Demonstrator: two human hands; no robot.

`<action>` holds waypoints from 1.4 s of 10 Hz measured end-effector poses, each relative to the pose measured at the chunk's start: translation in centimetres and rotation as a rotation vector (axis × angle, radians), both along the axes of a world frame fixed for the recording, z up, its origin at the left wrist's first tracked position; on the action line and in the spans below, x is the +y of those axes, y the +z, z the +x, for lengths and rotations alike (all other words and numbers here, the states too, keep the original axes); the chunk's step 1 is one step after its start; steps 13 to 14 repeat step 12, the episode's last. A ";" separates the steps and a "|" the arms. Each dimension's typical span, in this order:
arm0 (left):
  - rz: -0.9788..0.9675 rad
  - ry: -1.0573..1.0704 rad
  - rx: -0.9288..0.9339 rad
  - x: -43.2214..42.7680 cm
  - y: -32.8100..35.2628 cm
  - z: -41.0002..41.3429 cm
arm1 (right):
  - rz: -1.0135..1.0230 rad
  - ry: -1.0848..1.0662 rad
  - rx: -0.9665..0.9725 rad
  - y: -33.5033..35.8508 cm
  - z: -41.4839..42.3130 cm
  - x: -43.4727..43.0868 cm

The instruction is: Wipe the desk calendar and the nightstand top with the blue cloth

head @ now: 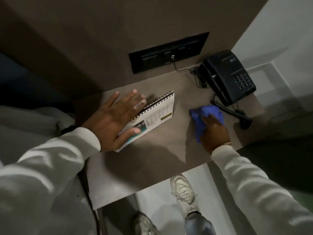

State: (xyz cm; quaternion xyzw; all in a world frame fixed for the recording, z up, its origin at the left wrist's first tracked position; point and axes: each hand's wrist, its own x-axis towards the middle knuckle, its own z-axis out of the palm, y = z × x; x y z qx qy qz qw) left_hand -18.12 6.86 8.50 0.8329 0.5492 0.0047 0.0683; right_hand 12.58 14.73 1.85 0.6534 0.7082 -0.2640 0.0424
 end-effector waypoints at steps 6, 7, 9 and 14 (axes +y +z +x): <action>0.082 1.598 -1.593 -6.0 -2.1 4.7 | -0.177 -0.134 0.948 4.9 -8.1 3.0; 0.109 1.551 -1.580 -4.5 -2.4 2.4 | -0.163 -0.122 0.965 5.1 -9.0 3.9; 0.072 1.508 -1.358 1.2 -1.5 -2.4 | -0.128 -0.130 1.000 5.1 -12.8 7.9; -0.083 1.537 -1.139 3.1 -1.1 -5.8 | -0.096 -0.064 0.929 5.8 -13.5 9.0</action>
